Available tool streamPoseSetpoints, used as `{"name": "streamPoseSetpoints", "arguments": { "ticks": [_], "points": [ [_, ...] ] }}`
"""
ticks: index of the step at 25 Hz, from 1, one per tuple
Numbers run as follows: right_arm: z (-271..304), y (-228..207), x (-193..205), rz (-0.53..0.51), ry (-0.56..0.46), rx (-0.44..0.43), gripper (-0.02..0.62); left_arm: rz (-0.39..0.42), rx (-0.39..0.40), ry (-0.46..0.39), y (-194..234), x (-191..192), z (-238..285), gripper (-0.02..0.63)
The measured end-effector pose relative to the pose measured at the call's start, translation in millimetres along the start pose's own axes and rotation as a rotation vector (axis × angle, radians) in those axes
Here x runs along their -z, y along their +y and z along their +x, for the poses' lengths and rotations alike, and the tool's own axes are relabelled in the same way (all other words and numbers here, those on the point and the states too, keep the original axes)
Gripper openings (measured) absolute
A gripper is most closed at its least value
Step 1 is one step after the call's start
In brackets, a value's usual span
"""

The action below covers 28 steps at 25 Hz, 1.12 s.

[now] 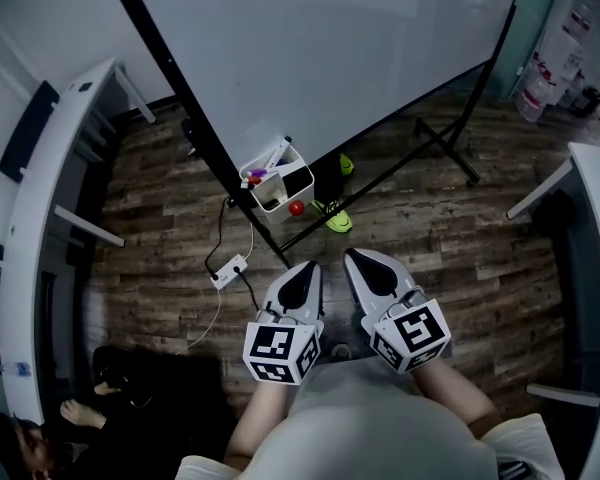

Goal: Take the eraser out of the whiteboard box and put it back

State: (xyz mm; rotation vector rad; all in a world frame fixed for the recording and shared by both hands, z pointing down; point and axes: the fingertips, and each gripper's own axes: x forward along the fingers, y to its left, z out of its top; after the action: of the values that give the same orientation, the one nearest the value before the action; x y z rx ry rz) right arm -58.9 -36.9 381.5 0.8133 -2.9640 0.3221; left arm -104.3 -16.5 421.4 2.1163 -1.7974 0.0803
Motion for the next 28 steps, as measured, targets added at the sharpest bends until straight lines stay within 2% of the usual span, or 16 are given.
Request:
{"name": "streamPoseSetpoints", "arguments": {
  "ticks": [13, 28],
  "points": [
    [61.9, -35.3, -12.1, -0.062, 0.036, -0.171, 0.005, -0.05, -0.154, -0.052, 36.6, -23.2, 45.2, 0.002],
    [120.2, -50.5, -14.2, -0.124, 0.093, -0.389, 0.018, -0.101, -0.339, -0.095, 74.3, -38.4, 70.2, 0.002]
  ]
}}
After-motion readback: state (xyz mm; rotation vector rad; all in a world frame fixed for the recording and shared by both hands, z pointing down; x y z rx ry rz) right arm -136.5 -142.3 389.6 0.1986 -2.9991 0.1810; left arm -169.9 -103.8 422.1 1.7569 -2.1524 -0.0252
